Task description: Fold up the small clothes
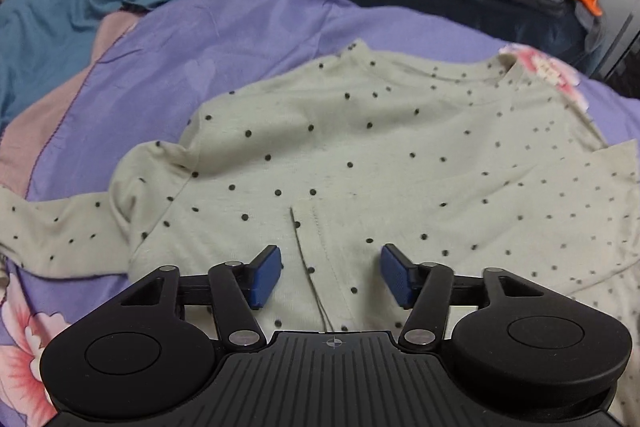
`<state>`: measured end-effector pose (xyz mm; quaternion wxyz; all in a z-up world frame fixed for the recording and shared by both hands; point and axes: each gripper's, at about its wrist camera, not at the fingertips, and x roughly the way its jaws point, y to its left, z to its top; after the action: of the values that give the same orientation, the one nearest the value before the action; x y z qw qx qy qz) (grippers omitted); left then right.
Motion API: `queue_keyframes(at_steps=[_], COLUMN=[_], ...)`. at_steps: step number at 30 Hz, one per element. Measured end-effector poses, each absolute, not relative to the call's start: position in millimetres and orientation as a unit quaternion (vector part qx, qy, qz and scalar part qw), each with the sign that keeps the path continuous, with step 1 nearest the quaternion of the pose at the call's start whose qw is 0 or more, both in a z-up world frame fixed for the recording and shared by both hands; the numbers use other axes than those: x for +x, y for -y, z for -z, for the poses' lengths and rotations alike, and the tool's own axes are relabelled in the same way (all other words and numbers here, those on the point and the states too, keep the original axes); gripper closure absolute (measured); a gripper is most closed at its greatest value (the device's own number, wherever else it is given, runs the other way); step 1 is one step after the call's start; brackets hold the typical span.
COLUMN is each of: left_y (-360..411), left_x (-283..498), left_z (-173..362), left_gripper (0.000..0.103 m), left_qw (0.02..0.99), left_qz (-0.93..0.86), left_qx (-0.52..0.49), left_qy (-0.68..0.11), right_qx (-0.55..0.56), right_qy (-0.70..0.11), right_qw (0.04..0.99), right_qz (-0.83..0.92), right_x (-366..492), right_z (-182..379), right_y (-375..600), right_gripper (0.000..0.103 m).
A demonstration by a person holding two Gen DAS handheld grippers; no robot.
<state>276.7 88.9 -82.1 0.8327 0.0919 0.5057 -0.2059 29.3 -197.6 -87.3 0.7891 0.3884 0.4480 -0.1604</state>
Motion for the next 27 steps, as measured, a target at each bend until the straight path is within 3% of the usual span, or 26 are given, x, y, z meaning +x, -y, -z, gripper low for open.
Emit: queue_keyframes(at_steps=[1, 4, 6, 12, 15, 19, 27], left_y=[-87.1, -82.6, -81.2, -94.7, -113.1, -140.6, -158.3], left_x=[278.4, 278.6, 278.4, 267.0, 276.6, 295.3, 305.7], left_z=[85.8, 86.7, 81.0, 18.5, 4.9, 25.8, 71.6], left_gripper=[0.011, 0.041, 0.054, 0.058, 0.057, 0.057, 0.059], left_qw=[0.830, 0.838, 0.840, 0.880, 0.887, 0.868, 0.851], left_qz=[0.211, 0.210, 0.209, 0.220, 0.195, 0.158, 0.116], left_qx=[0.088, 0.090, 0.083, 0.056, 0.047, 0.034, 0.018], left_qy=[-0.508, -0.496, -0.495, -0.417, -0.416, -0.469, -0.511], right_qx=[0.389, 0.387, 0.381, 0.354, 0.310, 0.223, 0.149], right_qy=[-0.450, -0.452, -0.455, -0.452, -0.454, -0.475, -0.488], right_qw=[0.787, 0.787, 0.788, 0.797, 0.808, 0.818, 0.838], right_qz=[0.162, 0.164, 0.164, 0.190, 0.211, 0.237, 0.196], right_x=[26.1, 20.9, 20.0, 16.1, 20.2, 37.4, 76.1], right_z=[88.3, 88.9, 88.7, 88.1, 85.5, 88.5, 100.2], right_y=[196.5, 193.3, 192.6, 197.3, 199.2, 198.8, 195.1], right_gripper=[0.040, 0.040, 0.040, 0.040, 0.042, 0.043, 0.048])
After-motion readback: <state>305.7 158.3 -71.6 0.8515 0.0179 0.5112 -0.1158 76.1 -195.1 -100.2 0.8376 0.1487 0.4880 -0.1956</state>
